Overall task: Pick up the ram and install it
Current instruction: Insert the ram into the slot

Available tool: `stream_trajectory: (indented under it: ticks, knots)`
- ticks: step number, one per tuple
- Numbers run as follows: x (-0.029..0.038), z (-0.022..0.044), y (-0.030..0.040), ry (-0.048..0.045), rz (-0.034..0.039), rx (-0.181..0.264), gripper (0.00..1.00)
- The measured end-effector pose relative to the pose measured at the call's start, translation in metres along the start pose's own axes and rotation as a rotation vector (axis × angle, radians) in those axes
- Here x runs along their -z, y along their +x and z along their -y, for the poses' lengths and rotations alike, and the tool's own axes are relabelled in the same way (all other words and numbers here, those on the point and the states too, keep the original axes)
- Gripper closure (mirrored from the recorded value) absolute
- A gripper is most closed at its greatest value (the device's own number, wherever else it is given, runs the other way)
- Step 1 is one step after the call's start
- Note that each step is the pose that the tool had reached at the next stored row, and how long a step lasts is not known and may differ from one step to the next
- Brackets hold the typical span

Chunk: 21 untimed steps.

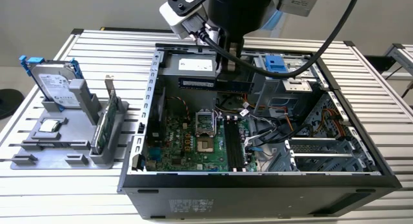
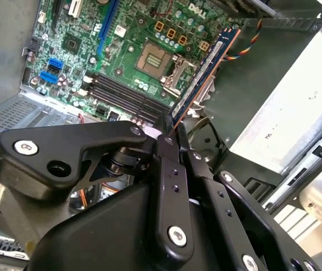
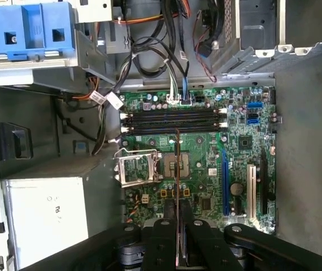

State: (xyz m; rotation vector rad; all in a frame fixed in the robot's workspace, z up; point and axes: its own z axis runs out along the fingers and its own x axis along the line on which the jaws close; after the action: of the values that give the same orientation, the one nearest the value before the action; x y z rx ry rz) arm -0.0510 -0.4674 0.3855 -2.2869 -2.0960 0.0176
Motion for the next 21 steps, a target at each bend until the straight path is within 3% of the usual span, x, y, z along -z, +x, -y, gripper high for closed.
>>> stream_trajectory:
  ticks: [21]
  knots:
    - [0.0001,-0.002,0.0002,0.0034,-0.0074,-0.219,1.0]
